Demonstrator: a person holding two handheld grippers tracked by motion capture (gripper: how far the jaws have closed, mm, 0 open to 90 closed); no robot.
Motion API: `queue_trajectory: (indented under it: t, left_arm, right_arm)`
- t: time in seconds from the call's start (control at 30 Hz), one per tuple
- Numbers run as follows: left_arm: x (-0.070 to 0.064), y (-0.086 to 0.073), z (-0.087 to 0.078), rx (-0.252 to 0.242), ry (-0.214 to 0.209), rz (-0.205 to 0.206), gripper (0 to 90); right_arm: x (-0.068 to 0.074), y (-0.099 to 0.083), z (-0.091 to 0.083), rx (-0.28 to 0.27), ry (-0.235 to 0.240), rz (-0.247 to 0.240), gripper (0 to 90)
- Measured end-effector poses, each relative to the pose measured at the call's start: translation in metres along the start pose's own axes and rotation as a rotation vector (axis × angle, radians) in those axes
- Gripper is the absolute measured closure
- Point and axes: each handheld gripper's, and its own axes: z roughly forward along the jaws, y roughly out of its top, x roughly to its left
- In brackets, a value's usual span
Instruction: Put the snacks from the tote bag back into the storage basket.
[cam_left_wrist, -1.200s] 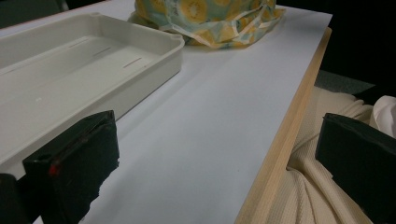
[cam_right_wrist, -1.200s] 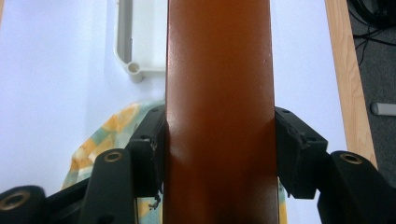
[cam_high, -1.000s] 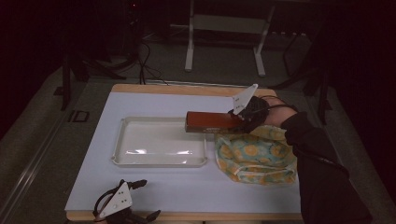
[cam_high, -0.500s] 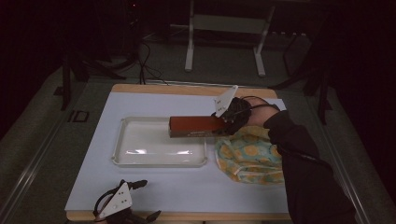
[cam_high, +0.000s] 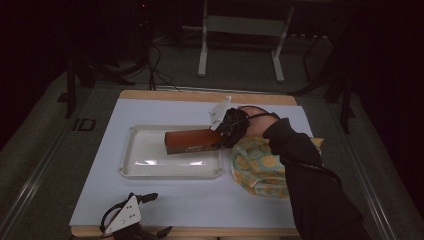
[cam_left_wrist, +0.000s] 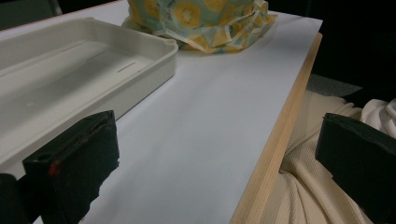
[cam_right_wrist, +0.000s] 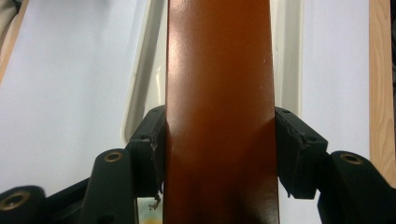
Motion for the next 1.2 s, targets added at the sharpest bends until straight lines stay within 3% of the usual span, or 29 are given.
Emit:
queue_trajectory:
  t: [0.23, 0.53, 1.2]
  left_arm:
    - [0.000, 0.000, 0.000, 0.001, -0.002, 0.001, 0.0]
    - [-0.001, 0.000, 0.000, 0.004, -0.001, 0.008, 0.0]
    - [0.000, 0.000, 0.000, 0.008, -0.003, 0.011, 0.0]
  right_arm:
    - [0.001, 0.011, 0.012, -0.013, 0.003, -0.016, 42.9]
    - [-0.001, 0.004, 0.028, -0.078, -0.030, 0.010, 42.9]
    - [-0.008, -0.023, 0.078, -0.024, -0.010, 0.090, 42.9]
